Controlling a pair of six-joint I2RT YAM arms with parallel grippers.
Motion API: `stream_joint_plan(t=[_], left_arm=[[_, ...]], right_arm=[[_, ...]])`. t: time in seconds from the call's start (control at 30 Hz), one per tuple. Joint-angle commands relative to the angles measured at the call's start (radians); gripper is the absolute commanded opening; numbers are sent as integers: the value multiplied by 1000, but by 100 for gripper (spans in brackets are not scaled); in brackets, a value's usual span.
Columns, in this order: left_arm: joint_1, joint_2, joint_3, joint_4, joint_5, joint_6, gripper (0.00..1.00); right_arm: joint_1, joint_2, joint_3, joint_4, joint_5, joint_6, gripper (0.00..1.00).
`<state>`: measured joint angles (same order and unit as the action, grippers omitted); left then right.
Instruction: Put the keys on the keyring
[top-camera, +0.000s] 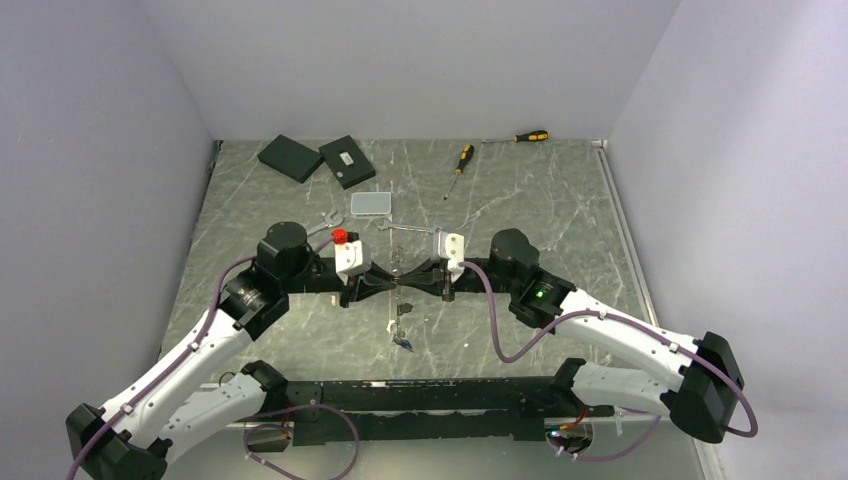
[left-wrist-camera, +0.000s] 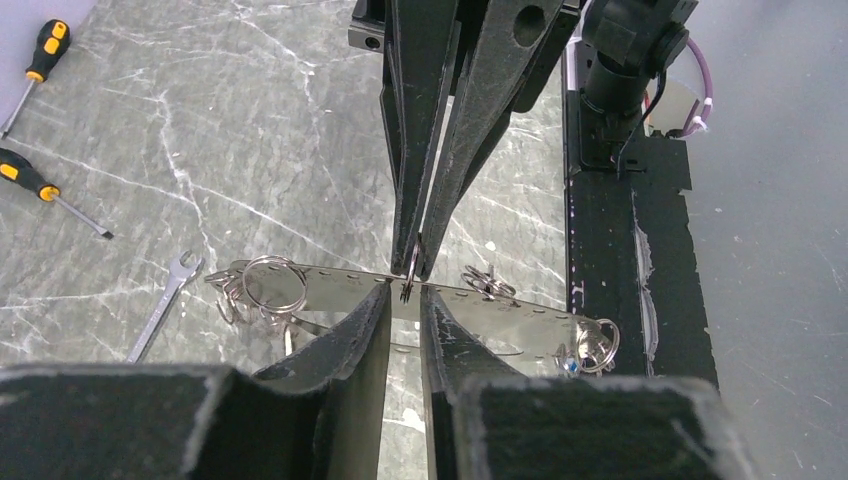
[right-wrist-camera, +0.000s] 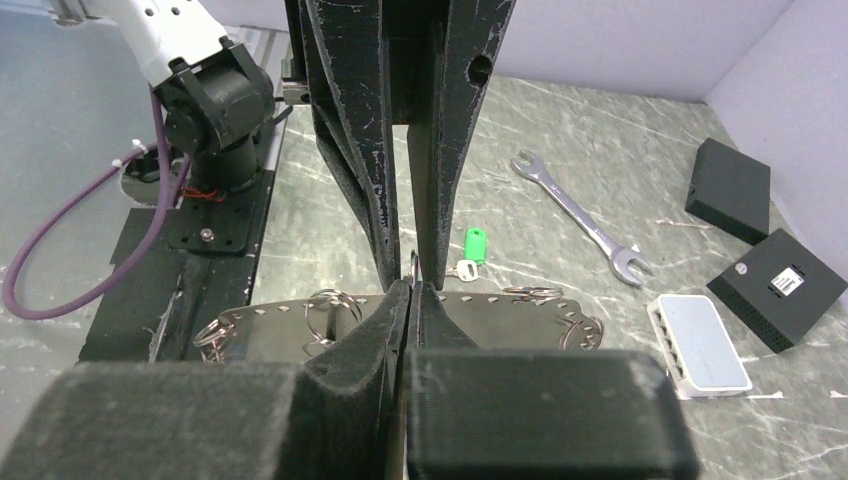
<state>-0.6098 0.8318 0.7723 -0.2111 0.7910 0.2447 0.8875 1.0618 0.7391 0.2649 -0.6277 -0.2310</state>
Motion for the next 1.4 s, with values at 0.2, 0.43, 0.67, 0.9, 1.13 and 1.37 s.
stream_joint_plan(t=[0.2, 0.43, 0.67, 0.9, 1.13, 1.37], left_arm=[[1, 16, 14, 41, 51, -2, 25], [2, 22, 19, 29, 52, 7, 27], [2, 32, 21, 21, 48, 14, 23], [2, 36, 21, 13, 46, 22, 31], [1, 36, 19, 17, 49, 19, 19], [1, 31, 10, 14, 40, 31, 0]], right_arm=[[4, -4, 11, 70, -22, 6, 0], [4, 6, 19, 50, -31, 0, 0], [4, 18, 33, 25, -44, -1, 0], [4, 35, 52, 3, -23, 6, 0], [4, 39, 53, 9, -29, 11, 0], [4, 20, 33, 43, -41, 26, 0]])
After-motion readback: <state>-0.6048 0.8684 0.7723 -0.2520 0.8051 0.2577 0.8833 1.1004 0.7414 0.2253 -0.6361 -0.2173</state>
